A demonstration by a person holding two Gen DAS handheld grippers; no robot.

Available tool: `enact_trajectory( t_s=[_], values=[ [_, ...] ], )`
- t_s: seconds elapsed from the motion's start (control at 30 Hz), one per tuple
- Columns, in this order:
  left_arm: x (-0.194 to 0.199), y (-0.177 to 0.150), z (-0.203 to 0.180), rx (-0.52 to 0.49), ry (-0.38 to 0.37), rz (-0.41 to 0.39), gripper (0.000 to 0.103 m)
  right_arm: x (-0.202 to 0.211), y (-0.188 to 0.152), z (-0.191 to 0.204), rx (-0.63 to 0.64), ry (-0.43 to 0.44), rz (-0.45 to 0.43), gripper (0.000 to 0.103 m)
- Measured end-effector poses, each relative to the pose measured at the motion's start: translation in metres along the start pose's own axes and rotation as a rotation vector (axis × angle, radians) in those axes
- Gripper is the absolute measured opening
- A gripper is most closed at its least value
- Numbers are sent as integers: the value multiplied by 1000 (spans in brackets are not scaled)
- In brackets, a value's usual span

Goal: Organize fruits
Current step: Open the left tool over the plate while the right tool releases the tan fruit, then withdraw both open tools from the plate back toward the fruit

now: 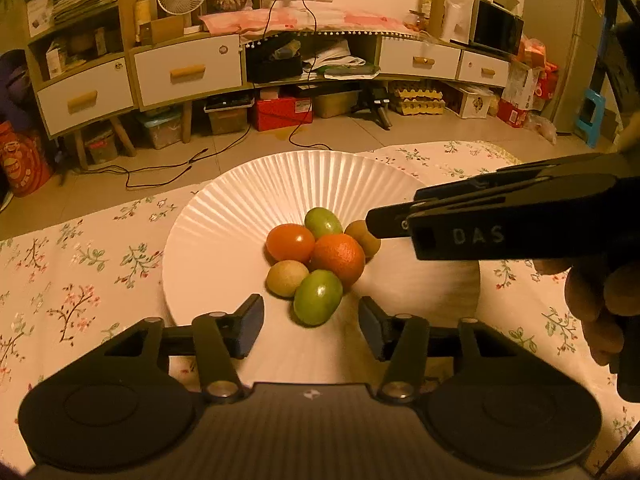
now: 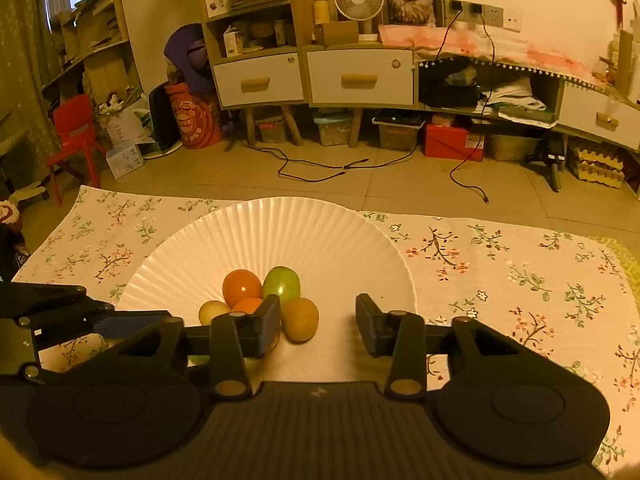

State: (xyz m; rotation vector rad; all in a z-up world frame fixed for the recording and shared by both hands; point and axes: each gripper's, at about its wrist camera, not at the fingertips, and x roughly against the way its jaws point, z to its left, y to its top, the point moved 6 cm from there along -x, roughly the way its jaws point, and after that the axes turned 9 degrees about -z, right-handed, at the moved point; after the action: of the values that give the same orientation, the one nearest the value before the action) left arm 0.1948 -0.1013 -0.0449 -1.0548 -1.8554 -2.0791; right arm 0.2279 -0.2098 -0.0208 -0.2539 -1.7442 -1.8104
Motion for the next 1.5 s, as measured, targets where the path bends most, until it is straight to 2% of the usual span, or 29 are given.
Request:
enact_trajectory(
  t_s=[0.1, 0.23, 0.3, 0.4, 0.7, 1.07, 1.5],
  values=[
    [7, -2, 2, -1, 2, -7, 68, 5, 0, 1, -8, 0, -9, 53],
    [17, -6, 4, -6, 4, -8, 71, 12, -1, 7, -1, 6, -15, 58],
    [23, -7, 4, -1, -2, -12, 74, 15, -2, 9, 7, -1, -18, 65],
    [30, -8, 5, 4, 5, -14, 85, 19, -2, 12, 14, -9, -18, 72],
    [54, -24, 12, 8, -3, -3, 92, 43, -8, 25, 35, -21, -32, 89],
    [84, -46, 21, 24, 25, 10, 103, 68, -26, 48, 48, 0, -14, 96],
    [107, -74, 21, 18, 15, 41, 103, 88, -59, 70, 61, 21, 17, 100]
  ],
)
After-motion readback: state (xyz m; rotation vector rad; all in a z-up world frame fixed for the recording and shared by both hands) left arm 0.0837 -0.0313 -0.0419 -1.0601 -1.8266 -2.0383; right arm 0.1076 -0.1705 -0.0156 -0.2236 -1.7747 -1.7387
